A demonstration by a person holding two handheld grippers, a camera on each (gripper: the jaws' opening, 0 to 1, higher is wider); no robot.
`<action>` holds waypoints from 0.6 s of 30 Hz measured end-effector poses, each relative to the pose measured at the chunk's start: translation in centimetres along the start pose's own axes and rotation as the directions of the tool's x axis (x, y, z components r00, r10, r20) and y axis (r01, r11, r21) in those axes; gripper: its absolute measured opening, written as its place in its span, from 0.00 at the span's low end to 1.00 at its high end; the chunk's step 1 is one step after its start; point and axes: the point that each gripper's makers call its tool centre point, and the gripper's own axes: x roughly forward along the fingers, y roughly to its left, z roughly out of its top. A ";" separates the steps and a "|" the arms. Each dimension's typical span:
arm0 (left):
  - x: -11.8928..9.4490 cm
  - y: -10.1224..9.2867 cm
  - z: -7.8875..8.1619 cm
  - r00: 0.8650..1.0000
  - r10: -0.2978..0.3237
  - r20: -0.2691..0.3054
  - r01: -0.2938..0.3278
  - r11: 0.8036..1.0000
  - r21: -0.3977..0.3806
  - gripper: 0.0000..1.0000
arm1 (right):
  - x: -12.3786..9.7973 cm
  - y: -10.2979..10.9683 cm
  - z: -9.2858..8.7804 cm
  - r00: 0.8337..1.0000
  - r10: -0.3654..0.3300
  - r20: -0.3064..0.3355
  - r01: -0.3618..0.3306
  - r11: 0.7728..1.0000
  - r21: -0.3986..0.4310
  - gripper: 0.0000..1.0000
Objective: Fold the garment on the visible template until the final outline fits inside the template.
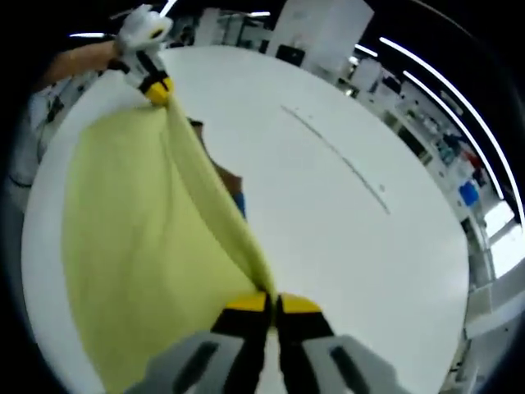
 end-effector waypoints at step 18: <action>-2.6 0.4 -0.6 0.998 0.047 0.039 -0.054 0.979 0.194 0.17 | -2.6 -0.1 1.5 0.994 -0.016 0.109 0.016 1.000 -0.001 0.19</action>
